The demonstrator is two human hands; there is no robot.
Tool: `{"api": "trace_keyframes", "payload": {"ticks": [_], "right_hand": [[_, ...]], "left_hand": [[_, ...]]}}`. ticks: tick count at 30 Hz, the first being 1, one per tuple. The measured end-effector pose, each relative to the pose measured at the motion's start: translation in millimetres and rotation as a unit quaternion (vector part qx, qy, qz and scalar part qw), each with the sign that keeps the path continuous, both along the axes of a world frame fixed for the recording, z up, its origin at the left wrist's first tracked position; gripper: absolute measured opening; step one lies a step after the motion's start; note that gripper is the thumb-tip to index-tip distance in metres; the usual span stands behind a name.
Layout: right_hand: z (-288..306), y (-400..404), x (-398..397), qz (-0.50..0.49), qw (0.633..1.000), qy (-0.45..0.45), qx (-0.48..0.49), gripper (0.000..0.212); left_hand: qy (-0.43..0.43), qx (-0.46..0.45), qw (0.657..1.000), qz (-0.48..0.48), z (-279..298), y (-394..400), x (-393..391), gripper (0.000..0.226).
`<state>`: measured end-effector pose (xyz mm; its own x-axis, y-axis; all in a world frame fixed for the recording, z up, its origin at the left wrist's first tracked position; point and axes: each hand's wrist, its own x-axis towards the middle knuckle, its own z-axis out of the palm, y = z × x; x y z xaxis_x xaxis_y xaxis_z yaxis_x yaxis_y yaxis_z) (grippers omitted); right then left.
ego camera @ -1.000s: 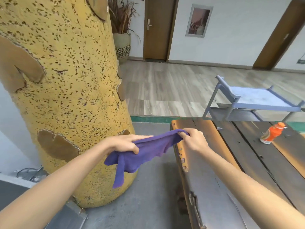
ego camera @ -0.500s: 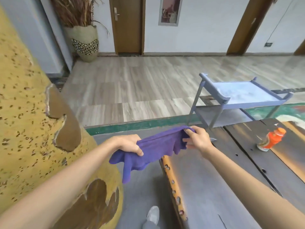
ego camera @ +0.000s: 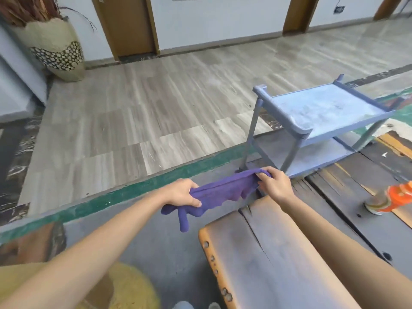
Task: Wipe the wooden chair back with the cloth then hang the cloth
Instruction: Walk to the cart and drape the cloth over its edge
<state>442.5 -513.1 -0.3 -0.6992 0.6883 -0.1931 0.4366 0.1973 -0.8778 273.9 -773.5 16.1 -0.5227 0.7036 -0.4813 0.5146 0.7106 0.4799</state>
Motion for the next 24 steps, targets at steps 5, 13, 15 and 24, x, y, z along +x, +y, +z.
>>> {"api": "trace_keyframes", "payload": {"ticks": [5, 13, 15, 24], "right_hand": [[-23.3, 25.9, -44.1, -0.079, 0.996, -0.012, -0.027, 0.014], [-13.7, 89.3, -175.8, -0.115, 0.992, -0.034, 0.039, 0.022], [-4.4, 103.3, -209.5, -0.136, 0.990, -0.030, 0.026, 0.019], [37.4, 162.7, -265.6, -0.267, 0.959, -0.014, 0.097, 0.017]], "left_hand": [[-0.020, -0.019, 0.999, -0.043, -15.2, 51.6, -73.9, 0.019], [-0.048, -0.019, 0.992, -0.115, -37.1, 127.2, -207.0, 0.021], [-0.052, -0.002, 0.992, -0.116, -35.4, 143.9, -234.8, 0.020], [-0.168, 0.083, 0.970, -0.154, -13.2, 238.8, -304.0, 0.024]]}}
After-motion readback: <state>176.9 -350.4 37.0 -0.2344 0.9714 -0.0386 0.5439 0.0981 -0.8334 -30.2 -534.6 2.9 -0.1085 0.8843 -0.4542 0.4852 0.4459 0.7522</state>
